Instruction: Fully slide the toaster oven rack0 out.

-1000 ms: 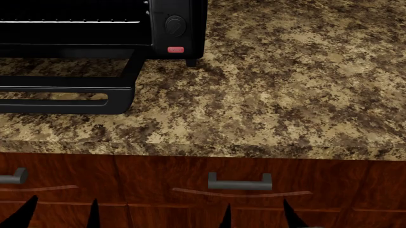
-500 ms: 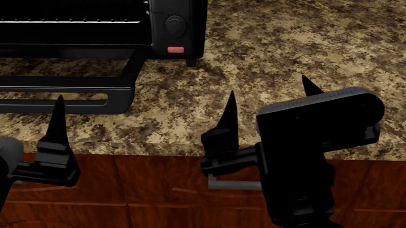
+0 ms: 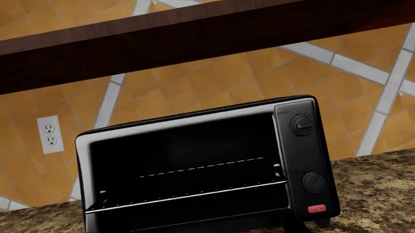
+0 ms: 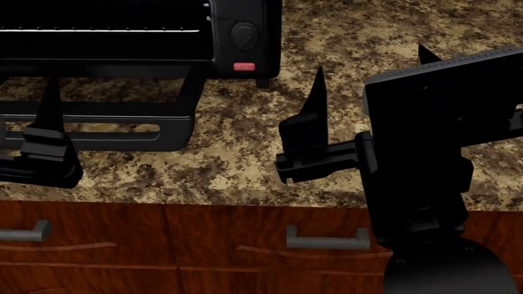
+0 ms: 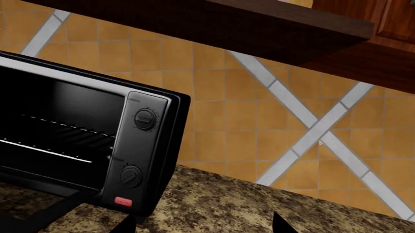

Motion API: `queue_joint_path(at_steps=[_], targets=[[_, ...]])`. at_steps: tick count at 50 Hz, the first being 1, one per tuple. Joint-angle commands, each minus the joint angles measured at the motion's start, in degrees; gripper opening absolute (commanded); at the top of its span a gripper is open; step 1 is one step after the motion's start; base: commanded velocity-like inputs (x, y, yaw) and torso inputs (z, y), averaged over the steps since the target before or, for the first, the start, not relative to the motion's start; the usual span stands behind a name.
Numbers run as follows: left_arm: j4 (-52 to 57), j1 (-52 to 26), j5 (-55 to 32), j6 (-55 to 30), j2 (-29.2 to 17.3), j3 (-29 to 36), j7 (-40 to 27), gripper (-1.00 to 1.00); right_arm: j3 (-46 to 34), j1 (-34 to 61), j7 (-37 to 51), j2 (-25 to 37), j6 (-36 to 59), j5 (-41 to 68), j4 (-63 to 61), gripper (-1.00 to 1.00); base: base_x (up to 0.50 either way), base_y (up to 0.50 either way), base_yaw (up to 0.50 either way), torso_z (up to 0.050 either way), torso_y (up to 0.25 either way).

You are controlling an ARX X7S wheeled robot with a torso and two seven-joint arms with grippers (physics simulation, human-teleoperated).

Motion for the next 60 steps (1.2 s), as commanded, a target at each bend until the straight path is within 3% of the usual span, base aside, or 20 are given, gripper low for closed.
queue_joint_path(at_steps=[1, 45, 55, 56, 57, 58, 59, 60], targets=[[-1.8, -1.0, -0.4, 0.5, -0.5, -0.4, 0.1, 1.0, 0.9, 1.7, -0.3, -0.2, 1.1, 0.8, 0.1, 1.0, 0.07, 0.15, 0.0, 0.0, 0.0], [-2.5, 0.0, -2.0, 1.5, -1.5, -0.8, -0.3, 1.0, -0.1, 2.0, 0.7, 0.5, 1.1, 1.7, -1.1, 1.0, 0.3, 0.08, 0.0, 0.0, 0.0], [-2.3, -0.4, -2.2, 0.6, -2.2, -0.7, -0.4, 1.0, 0.1, 2.6, 0.8, 0.4, 2.1, 2.1, -1.6, 1.0, 0.0, 0.0, 0.0, 0.0, 0.0], [-2.2, -9.0, 4.2, -4.9, -10.8, 7.8, -0.2, 1.0, 0.2, 2.9, 0.6, 0.5, 1.7, 2.2, -0.9, 1.0, 0.0, 0.0, 0.0, 0.0, 0.0], [-2.1, -10.4, 4.2, -6.2, -18.7, 16.4, 0.1, 1.0, 0.1, 2.9, 0.6, 0.5, 1.7, 2.2, -0.9, 1.0, 0.0, 0.0, 0.0, 0.0, 0.0], [-2.0, -11.1, 4.5, -6.5, -19.4, 23.9, 0.1, 1.0, 0.1, 2.8, 0.6, 0.5, 1.7, 2.2, -0.9, 1.0, 0.0, 0.0, 0.0, 0.0, 0.0], [-2.0, -11.2, 4.4, -6.6, -19.4, 24.0, 0.3, 1.0, 0.1, 2.7, 0.7, 0.6, 1.5, 2.2, -0.8, 1.0, 0.0, 0.0, 0.0, 0.0, 0.0], [-4.9, -12.6, 5.2, -3.0, -21.2, 31.2, 1.0, 1.0, -0.1, 2.1, 0.6, 0.9, 0.7, 2.1, -0.3, 1.0, 0.0, 0.0, 0.0, 0.0, 0.0]])
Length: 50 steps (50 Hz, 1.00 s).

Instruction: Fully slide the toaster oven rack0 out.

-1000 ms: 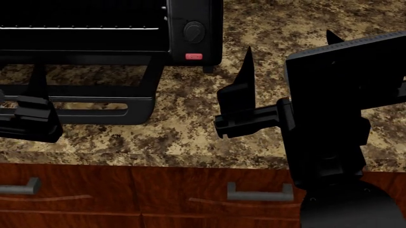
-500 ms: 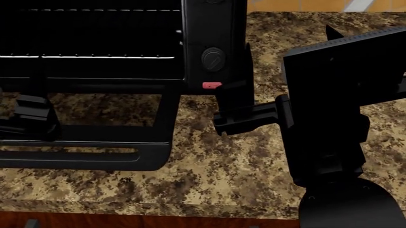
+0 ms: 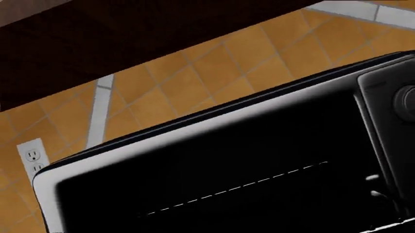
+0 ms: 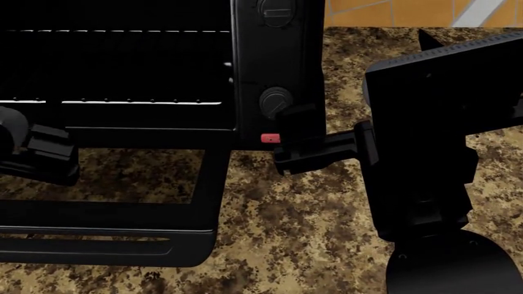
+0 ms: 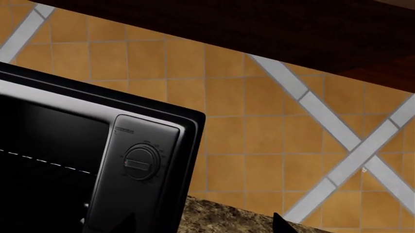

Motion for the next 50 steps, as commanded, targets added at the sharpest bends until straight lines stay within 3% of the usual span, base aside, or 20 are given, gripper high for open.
queue_joint_path(at_steps=[1, 7, 23, 35, 50], targets=[[-2.9, -9.4, 5.3, -1.3, -14.9, 27.1, 1.3, 1.0, -0.1, -0.4, 0.0, 0.5, -0.9, 0.2, 0.6, 1.0, 0.0, 0.0, 0.0, 0.0, 0.0], [-3.6, -10.7, 6.4, 0.6, -16.4, 31.5, 1.5, 1.0, 0.0, -0.9, 0.1, 0.7, -1.3, 0.3, 0.7, 1.0, 0.0, 0.0, 0.0, 0.0, 0.0], [-14.9, -28.0, 9.2, -0.7, -18.2, 49.2, 9.7, 1.0, 0.0, -1.3, 0.2, 1.2, -1.8, 0.6, 0.9, 1.0, 0.0, 0.0, 0.0, 0.0, 0.0], [-31.7, -34.5, 9.3, 8.7, -16.4, 55.7, 13.8, 1.0, -0.2, -1.4, 0.2, 1.6, -2.5, 0.8, 1.6, 1.0, 0.0, 0.0, 0.0, 0.0, 0.0], [-51.9, -36.2, 9.9, 21.1, -11.3, 62.4, 15.7, 1.0, -0.2, -2.3, 0.3, 1.9, -4.0, 0.9, 2.7, 1.0, 0.0, 0.0, 0.0, 0.0, 0.0]])
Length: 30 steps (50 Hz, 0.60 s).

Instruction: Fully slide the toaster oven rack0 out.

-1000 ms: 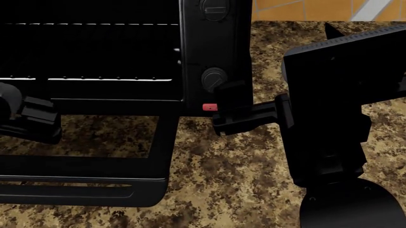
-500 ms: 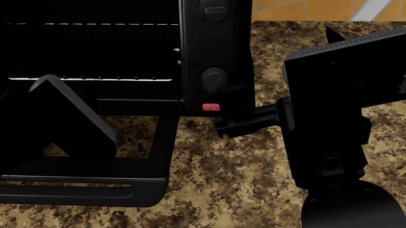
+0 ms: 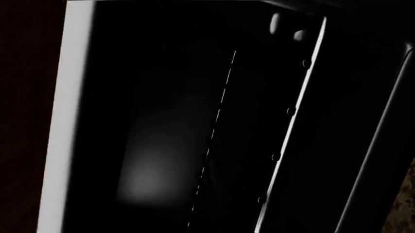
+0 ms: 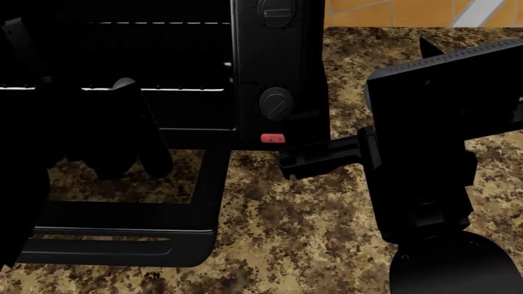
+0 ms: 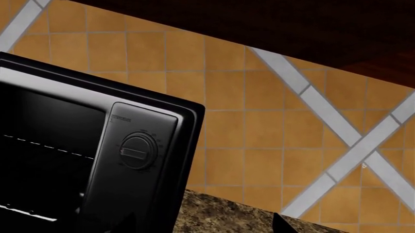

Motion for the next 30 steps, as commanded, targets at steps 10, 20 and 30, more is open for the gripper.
queue_joint_path(at_steps=[10, 20, 30], targets=[[-13.4, 0.5, -1.2, 8.8, 2.0, 3.9, 1.2, -1.0, -0.5, -1.0, 0.5, 0.2, -1.7, 0.0, 1.1, 1.0, 0.0, 0.0, 0.0, 0.0, 0.0], [6.1, 6.5, -2.7, 0.6, -5.8, -4.8, -5.3, -1.0, -2.5, -0.6, 1.1, -0.1, -2.1, -0.2, 1.9, 1.0, -0.01, 0.0, 0.01, 0.0, 0.0], [34.5, 9.2, -1.0, -18.7, -12.1, -7.0, -6.3, -1.0, -1.8, -0.1, 0.9, 0.3, -1.1, 0.4, 1.3, 1.0, -0.01, 0.0, 0.01, 0.0, 0.007]])
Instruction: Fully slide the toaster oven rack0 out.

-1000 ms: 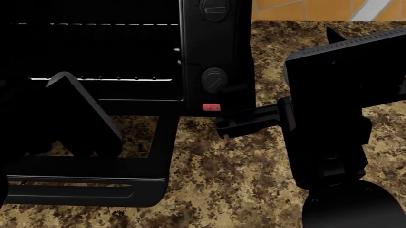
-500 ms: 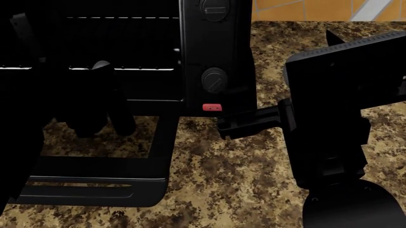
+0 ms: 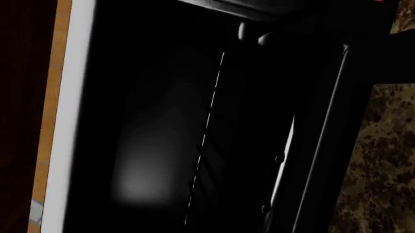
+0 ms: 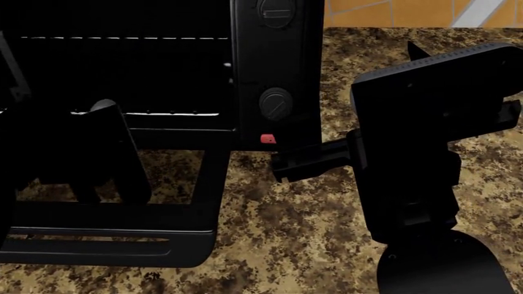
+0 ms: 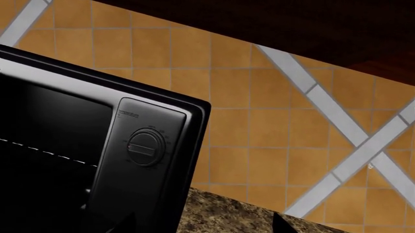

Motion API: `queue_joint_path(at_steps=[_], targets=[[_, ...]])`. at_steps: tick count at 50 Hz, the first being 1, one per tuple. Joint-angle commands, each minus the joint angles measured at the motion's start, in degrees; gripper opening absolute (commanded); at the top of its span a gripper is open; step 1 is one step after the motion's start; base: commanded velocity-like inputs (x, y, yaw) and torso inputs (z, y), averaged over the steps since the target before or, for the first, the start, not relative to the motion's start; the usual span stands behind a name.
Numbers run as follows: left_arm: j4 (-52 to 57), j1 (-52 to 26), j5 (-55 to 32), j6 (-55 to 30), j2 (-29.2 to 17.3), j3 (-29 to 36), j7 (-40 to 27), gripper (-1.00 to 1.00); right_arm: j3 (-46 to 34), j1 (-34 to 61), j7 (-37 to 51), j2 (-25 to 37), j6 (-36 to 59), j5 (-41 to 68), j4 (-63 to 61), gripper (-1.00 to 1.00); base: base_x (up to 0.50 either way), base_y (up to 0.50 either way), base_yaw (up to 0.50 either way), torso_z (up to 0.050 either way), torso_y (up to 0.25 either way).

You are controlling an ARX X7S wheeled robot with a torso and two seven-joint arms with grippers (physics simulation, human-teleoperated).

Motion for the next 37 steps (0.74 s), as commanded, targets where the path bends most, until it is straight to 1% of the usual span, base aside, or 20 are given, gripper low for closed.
queue_joint_path(at_steps=[1, 6, 7, 9, 10, 12, 13, 15, 16, 17, 19, 23, 25, 26, 29, 31, 32, 33, 37], targets=[[26.6, 4.8, -7.6, -19.0, -7.9, -1.4, -17.2, -1.0, 0.2, 0.4, 0.1, 0.4, 0.8, 0.5, -0.4, 1.0, -0.01, 0.0, 0.01, 0.0, 0.0], [39.4, 3.8, -5.2, -29.4, -8.7, 2.5, -18.3, -1.0, 0.3, 0.3, 0.1, 0.4, 0.6, 0.6, -0.3, 1.0, -0.01, 0.0, 0.01, 0.0, 0.009], [40.7, 3.8, -4.9, -30.3, -8.7, 2.5, -18.2, -1.0, 0.2, 0.3, 0.1, 0.4, 0.5, 0.6, -0.2, 1.0, -0.02, 0.01, 0.01, 0.0, 0.0], [41.0, 4.8, 0.3, -30.1, -9.1, 3.7, -15.9, -1.0, 0.3, 0.2, 0.1, 0.4, 0.4, 0.7, -0.2, 1.0, -0.02, 0.01, 0.01, 0.0, 0.011], [41.0, 7.2, 8.9, -29.3, -8.8, 4.7, -10.6, -1.0, 0.4, 0.2, 0.2, 0.4, 0.5, 0.7, -0.3, 1.0, -0.01, 0.0, 0.01, 0.0, 0.0], [41.0, 11.5, 26.1, -29.2, -7.2, 8.4, 4.0, -1.0, 0.4, 0.2, 0.2, 0.4, 0.3, 0.7, -0.2, 1.0, 0.0, 0.0, 0.01, 0.0, 0.006], [41.0, 12.6, 34.7, -29.3, -6.4, 9.7, 9.9, -1.0, 0.3, 0.2, 0.2, 0.4, 0.4, 0.8, -0.2, 1.0, 0.0, 0.0, 0.01, 0.0, 0.011], [40.9, 12.8, 50.7, -29.8, -5.3, 11.7, 16.9, -1.0, 0.3, 0.1, 0.2, 0.3, 0.3, 0.8, -0.2, 1.0, 0.0, 0.0, 0.01, 0.0, 0.005], [40.7, 12.7, 53.8, -30.1, -4.7, 11.6, 19.0, -1.0, 0.2, 0.2, 0.3, 0.3, 0.4, 0.9, -0.2, 1.0, -0.01, 0.0, 0.0, 0.0, 0.0], [40.7, 12.9, 56.7, -30.1, -4.6, 11.8, 21.0, 1.0, 0.1, 0.1, 0.3, 0.4, 0.3, 0.9, -0.2, 1.0, 0.0, 0.0, 0.0, 0.0, 0.0], [40.5, 13.6, 62.3, -29.8, -4.4, 12.0, 25.2, 1.0, 0.2, 0.3, 0.3, 0.4, 0.7, 0.9, -0.4, 1.0, 0.0, 0.0, 0.0, 0.0, 0.0], [40.5, 15.8, 76.6, -27.9, -3.4, 10.8, 36.8, 1.0, 0.3, 0.3, 0.5, 0.4, 1.1, 1.1, -1.0, 1.0, 0.0, 0.0, 0.0, 0.0, 0.0], [40.9, 16.8, 85.8, -25.7, -1.8, 8.4, 45.8, 1.0, 0.0, 0.5, 0.5, 0.4, 1.1, 1.1, -0.9, 1.0, 0.0, 0.0, 0.0, 0.0, 0.0], [40.9, 16.5, 89.5, -25.5, -1.1, 8.4, 49.6, 1.0, 0.1, 0.5, 0.5, 0.3, 1.2, 1.2, -1.0, 1.0, 0.0, 0.0, 0.0, 0.0, 0.0], [40.9, 13.8, 99.5, -26.9, -1.1, 9.9, 59.1, 1.0, -0.1, 0.7, 0.7, 0.3, 1.5, 1.2, -1.2, 1.0, 0.0, 0.0, 0.0, 0.0, 0.0], [40.9, 12.4, 104.6, -27.7, -1.0, 10.3, 64.4, 1.0, -0.2, 0.9, 0.8, 0.3, 1.7, 1.2, -1.3, 1.0, 0.0, 0.0, 0.0, 0.0, 0.0], [40.9, 11.9, 106.3, -28.0, -1.1, 10.5, 66.3, 1.0, -0.2, 0.8, 0.8, 0.3, 1.5, 1.3, -1.2, 1.0, 0.0, 0.0, 0.0, 0.0, 0.0], [40.9, 11.5, 107.0, -28.3, -1.2, 10.5, 66.8, 1.0, -0.2, 0.9, 0.8, 0.2, 1.6, 1.3, -1.2, 1.0, 0.0, 0.0, 0.0, 0.0, 0.0], [40.9, 11.4, 107.9, -29.6, -2.0, 12.0, 66.8, 1.0, -0.4, 0.9, 1.0, 0.2, 1.6, 1.3, -1.3, 1.0, 0.0, 0.0, 0.0, 0.0, 0.0]])
